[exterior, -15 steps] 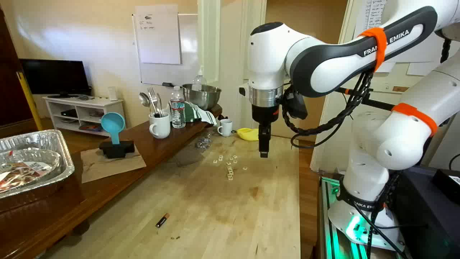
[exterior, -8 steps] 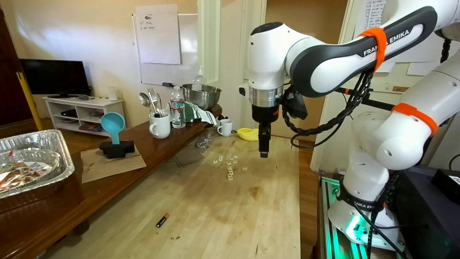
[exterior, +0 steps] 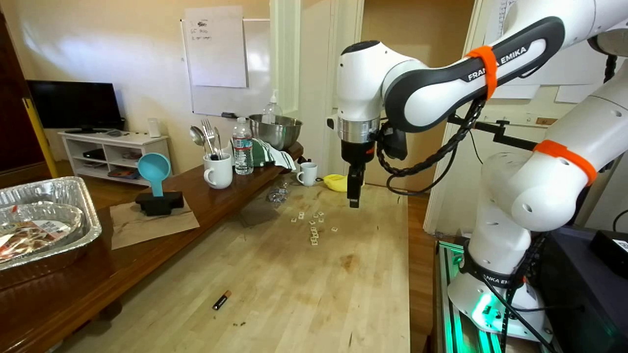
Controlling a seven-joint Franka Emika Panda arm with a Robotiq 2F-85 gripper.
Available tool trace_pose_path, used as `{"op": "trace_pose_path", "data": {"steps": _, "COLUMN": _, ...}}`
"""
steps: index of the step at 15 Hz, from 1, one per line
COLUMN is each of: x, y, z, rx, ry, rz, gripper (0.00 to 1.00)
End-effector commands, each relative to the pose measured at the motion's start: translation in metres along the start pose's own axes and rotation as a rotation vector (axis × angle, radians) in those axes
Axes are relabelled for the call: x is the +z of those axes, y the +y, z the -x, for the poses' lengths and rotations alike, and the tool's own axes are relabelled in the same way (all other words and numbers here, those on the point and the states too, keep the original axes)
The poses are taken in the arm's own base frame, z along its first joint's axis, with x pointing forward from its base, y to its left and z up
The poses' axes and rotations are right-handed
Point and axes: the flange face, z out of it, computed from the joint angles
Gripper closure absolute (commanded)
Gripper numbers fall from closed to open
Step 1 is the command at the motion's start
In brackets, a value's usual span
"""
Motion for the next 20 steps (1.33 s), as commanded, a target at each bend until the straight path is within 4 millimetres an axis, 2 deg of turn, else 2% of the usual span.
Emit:
{"op": "trace_pose_path", "data": {"steps": 1, "x": 0.036, "y": 0.036, "z": -0.01, "rx": -0.041, "ry": 0.059, "rz": -0.067, "gripper": 0.0}}
{"op": "trace_pose_path", "data": {"steps": 6, "x": 0.079, "y": 0.08, "z": -0.03, "rx": -0.151, "ry": 0.099, "rz": -0.145, "gripper": 0.0}}
{"op": "trace_pose_path", "data": {"steps": 12, "x": 0.126, "y": 0.125, "z": -0.055, "rx": -0.183, "ry": 0.046, "rz": -0.123, "gripper": 0.0}}
{"op": "trace_pose_path", "data": {"steps": 20, "x": 0.175, "y": 0.152, "z": -0.086, "rx": -0.146, "ry": 0.009, "rz": -0.113, "gripper": 0.0}}
